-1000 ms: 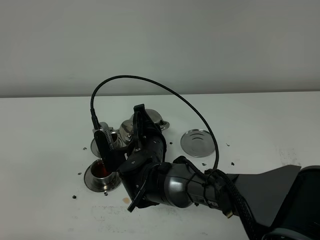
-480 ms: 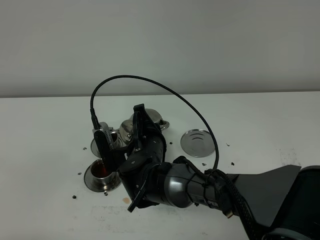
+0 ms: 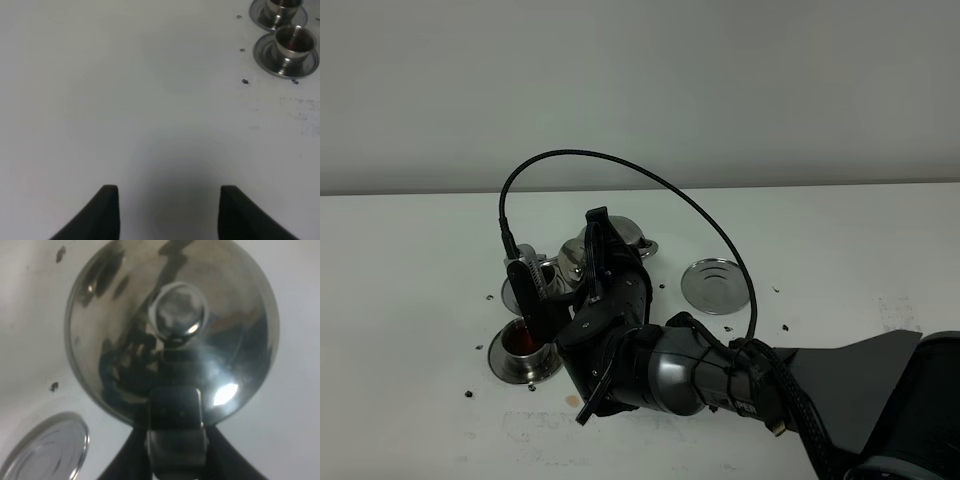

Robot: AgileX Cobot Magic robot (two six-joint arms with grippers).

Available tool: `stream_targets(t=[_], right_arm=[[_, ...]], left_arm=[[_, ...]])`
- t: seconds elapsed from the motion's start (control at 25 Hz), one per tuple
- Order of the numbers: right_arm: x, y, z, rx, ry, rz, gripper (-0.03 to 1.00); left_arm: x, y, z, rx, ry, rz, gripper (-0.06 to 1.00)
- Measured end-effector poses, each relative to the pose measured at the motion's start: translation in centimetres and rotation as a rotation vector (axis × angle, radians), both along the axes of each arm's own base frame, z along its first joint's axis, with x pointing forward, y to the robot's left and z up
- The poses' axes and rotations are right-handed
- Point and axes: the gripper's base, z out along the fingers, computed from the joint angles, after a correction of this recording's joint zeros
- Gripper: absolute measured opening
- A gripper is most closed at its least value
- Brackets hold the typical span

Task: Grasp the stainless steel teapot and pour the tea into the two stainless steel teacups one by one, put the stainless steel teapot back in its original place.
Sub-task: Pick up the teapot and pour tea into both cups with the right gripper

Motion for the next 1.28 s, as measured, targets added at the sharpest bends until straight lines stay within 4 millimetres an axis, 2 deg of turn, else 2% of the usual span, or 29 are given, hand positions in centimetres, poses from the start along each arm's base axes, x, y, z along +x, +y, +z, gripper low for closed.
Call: stream_targets(t=[0.28, 1.28], right_arm=[[-0.23, -0.35, -0.75, -0.035, 0.004, 0.011, 0.2], [-0.25, -0.28, -0.26, -0.01, 0.0, 0.014, 0.2]], left_arm=[[0.0, 0.0, 0.0, 0.0, 0.0, 0.0, 0.46], [0.0, 0.0, 0.0, 0.0, 0.0, 0.0, 0.46]])
